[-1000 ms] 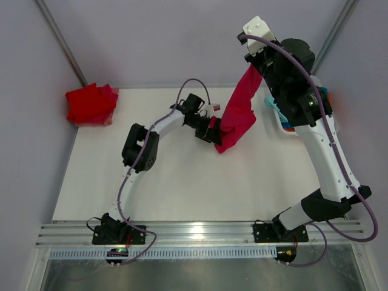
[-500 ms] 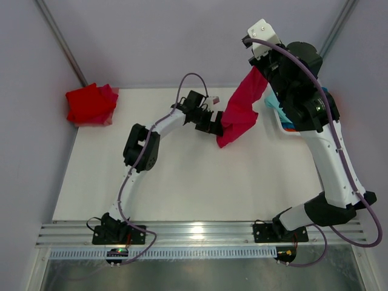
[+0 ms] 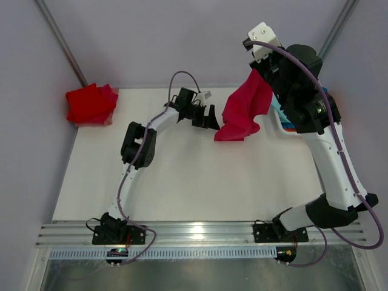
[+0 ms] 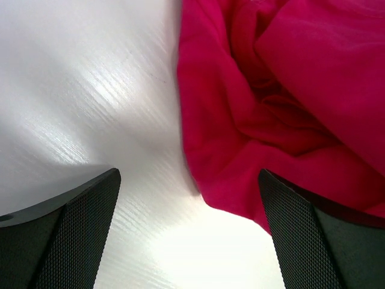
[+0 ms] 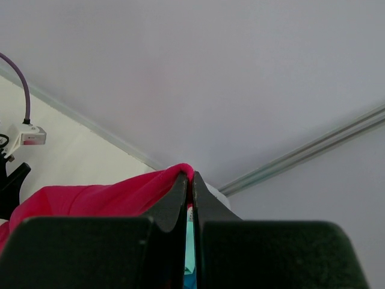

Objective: Fold and stack the t-shirts
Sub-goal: Flatten the tshirt out

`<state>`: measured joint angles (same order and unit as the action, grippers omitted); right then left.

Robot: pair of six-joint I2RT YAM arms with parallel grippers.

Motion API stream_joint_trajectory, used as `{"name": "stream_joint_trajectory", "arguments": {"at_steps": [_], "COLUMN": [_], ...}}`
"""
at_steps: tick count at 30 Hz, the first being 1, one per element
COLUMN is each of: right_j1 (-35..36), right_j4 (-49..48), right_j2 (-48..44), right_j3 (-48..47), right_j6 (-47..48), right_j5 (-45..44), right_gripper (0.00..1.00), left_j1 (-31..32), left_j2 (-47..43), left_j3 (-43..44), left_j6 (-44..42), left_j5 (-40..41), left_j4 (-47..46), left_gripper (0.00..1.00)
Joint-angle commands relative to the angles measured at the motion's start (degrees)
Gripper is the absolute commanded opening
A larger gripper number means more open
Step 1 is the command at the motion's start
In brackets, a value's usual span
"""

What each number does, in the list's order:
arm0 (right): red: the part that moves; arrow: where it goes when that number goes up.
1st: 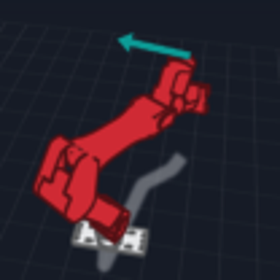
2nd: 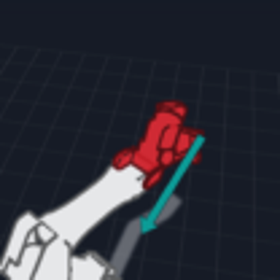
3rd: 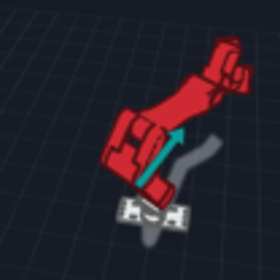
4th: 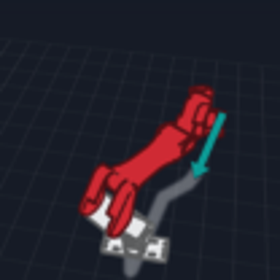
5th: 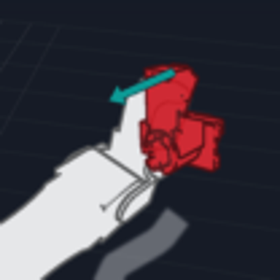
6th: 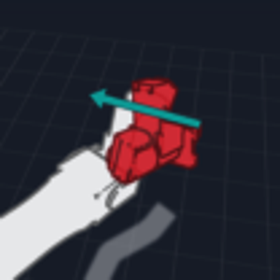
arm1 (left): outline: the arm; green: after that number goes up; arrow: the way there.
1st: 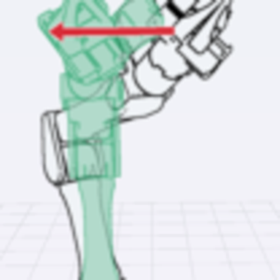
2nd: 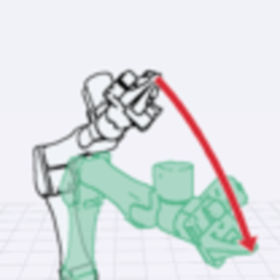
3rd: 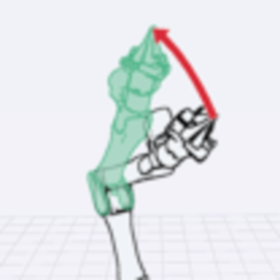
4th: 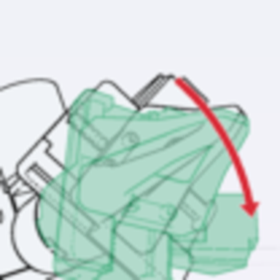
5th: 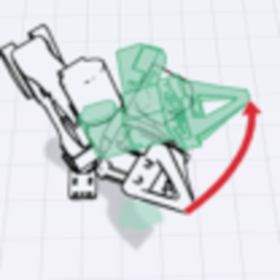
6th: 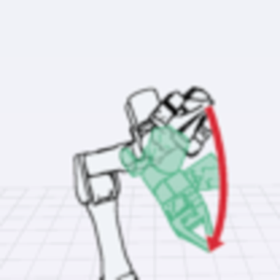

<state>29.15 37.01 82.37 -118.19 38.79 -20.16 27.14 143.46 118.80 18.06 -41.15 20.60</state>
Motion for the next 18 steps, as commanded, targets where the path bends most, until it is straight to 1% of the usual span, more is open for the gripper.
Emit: {"name": "stream_joint_trajectory", "arguments": {"at_steps": [1,2,3,4,7,10,12,18], "right_j1": [0.2,0.2,0.2,0.2,0.2,0.3,0.3,0.9], "right_j4": [-2.4,-2.9,-3.3,-3.7,-4.8,-4.8,-4.8,-4.5], "right_j2": [-1.0,-0.4,-0.1,0.2,1.6,3.1,4.2,5.6], "right_j3": [1.1,1.3,1.5,2.1,2.2,1.6,0.9,0.7], "right_j6": [-0.6,-0.5,-0.1,0.1,0.1,-0.8,-1.5,-2.0], "right_j5": [-0.8,-1.4,-2.0,-2.2,-2.1,-0.9,-0.6,-0.4], "right_gripper": [0.03,0.03,0.03,0.03,0.03,0.03,0.03,0.03], "left_j1": [-0.2,-0.2,-0.2,-0.1,-0.1,0.1,0.7,2.5], "left_j2": [-3.4,-5.3,-9.2,-11.1,-17.1,-21.1,-22.3,-22.6], "left_j3": [-3.6,-4.4,-6.4,-7.3,-10.3,-14.1,-15.8,-15.5], "left_j6": [-3.0,-4.4,-5.8,-8.5,-10.6,-9.5,-8.2,-3.8], "left_j5": [-1.5,-0.8,-0.6,-0.3,-0.4,-2.4,-3.0,-6.3], "left_j4": [2.5,3.9,4.4,5.2,7.0,5.4,3.9,1.6], "left_gripper": [0.99,0.99,0.99,0.99,0.99,0.99,0.99,0.99]}}
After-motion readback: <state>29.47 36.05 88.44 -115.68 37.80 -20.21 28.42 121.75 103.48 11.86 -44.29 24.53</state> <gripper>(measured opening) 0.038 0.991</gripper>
